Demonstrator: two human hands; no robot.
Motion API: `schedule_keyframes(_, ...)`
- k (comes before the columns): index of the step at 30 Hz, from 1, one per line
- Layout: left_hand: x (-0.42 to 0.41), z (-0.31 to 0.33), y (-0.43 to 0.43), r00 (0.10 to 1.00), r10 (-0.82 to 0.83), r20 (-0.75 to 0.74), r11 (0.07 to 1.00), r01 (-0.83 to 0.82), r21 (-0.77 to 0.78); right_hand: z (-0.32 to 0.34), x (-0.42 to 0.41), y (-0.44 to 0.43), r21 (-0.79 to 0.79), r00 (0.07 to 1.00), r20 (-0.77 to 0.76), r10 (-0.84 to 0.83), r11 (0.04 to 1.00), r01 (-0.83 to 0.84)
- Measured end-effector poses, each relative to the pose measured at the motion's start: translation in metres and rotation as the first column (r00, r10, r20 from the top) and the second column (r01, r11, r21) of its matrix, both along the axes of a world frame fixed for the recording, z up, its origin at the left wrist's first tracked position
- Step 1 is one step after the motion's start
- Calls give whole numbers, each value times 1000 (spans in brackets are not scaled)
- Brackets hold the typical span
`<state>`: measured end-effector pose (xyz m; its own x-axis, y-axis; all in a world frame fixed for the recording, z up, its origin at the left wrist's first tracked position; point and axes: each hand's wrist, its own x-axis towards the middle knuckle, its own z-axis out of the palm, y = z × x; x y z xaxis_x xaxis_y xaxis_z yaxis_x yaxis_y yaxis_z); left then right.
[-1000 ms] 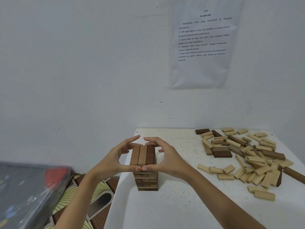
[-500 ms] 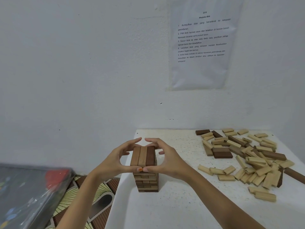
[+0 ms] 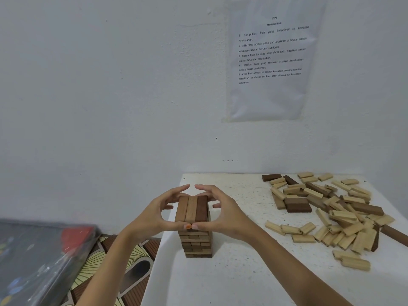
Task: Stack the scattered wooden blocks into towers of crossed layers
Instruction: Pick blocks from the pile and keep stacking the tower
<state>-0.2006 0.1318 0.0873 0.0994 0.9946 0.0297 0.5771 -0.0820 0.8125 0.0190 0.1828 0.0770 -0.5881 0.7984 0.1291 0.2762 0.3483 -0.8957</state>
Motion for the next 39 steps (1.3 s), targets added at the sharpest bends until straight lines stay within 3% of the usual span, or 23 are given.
schedule_keyframes(11,4,7,-7,999,-29,30,999,31,-44,3,1,-3,-42,1000,-22,19,999,-20)
schedule_keyframes(15,10,4,-14,984,69,167,996,-59,-65,2,12,-11,-165,992,-125,2,986,-22)
schedule_keyframes(18,17,-5,-14,858,336,388,941,-294,-166,2,14,-28,-387,953,-262,-150,921,39)
schedule_keyframes(24,67,-2,-35,707,453,543,883,-441,-163,-9,-17,-58,-589,885,-307,-348,801,111)
schedule_keyframes(32,92,3,-31,637,490,595,858,-473,-199,-34,-58,-51,-600,873,-319,-368,792,115)
schedule_keyframes(39,95,6,-33,639,509,577,845,-497,-196,-30,-62,-55,-585,869,-320,-377,800,132)
